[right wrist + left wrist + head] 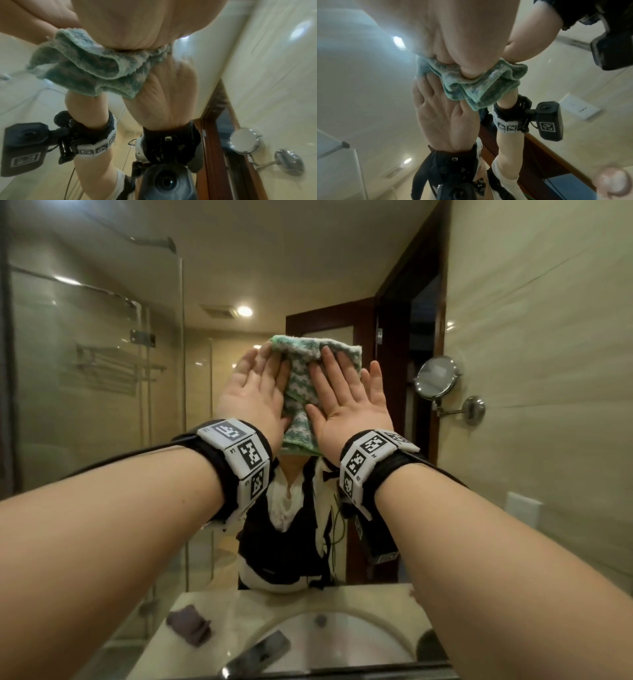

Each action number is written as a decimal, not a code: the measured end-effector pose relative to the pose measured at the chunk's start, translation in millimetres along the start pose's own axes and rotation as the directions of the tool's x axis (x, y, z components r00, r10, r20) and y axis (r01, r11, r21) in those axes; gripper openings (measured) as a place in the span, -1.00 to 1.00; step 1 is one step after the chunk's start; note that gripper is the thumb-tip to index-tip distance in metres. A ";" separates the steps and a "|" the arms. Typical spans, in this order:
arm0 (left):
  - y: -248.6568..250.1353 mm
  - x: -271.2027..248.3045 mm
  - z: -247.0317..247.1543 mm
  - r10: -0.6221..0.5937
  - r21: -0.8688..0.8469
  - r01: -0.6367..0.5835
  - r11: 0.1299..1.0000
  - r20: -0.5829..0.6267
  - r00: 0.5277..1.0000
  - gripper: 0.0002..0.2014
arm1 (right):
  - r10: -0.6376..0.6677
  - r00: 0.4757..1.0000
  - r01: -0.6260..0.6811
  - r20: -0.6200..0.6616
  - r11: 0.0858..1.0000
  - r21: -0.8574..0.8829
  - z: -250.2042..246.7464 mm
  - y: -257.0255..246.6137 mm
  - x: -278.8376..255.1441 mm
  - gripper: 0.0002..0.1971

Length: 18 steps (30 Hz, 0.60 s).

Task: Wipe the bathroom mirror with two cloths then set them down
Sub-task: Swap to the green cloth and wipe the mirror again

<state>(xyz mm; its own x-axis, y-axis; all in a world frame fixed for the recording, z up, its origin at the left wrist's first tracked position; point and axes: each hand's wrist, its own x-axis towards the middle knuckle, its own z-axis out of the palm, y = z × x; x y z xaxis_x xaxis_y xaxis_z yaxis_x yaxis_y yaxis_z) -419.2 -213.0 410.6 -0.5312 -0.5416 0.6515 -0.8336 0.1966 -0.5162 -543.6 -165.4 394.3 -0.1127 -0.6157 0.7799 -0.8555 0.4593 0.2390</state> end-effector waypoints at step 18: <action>86.3 35.0 -70.9 0.025 -0.072 -0.034 0.997 -0.124 0.992 -0.27 | 0.099 0.994 -0.095 0.043 0.992 -0.079 -9.2 117.4 -11.6 -0.39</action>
<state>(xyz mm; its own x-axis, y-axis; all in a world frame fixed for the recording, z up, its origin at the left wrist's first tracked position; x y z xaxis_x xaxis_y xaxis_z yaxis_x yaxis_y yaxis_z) -520.6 -157.0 428.3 -0.5668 -0.4310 0.7022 -0.8236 0.2734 -0.4969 -638.0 -98.5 418.6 -0.2182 -0.5940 0.7743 -0.7982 0.5651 0.2086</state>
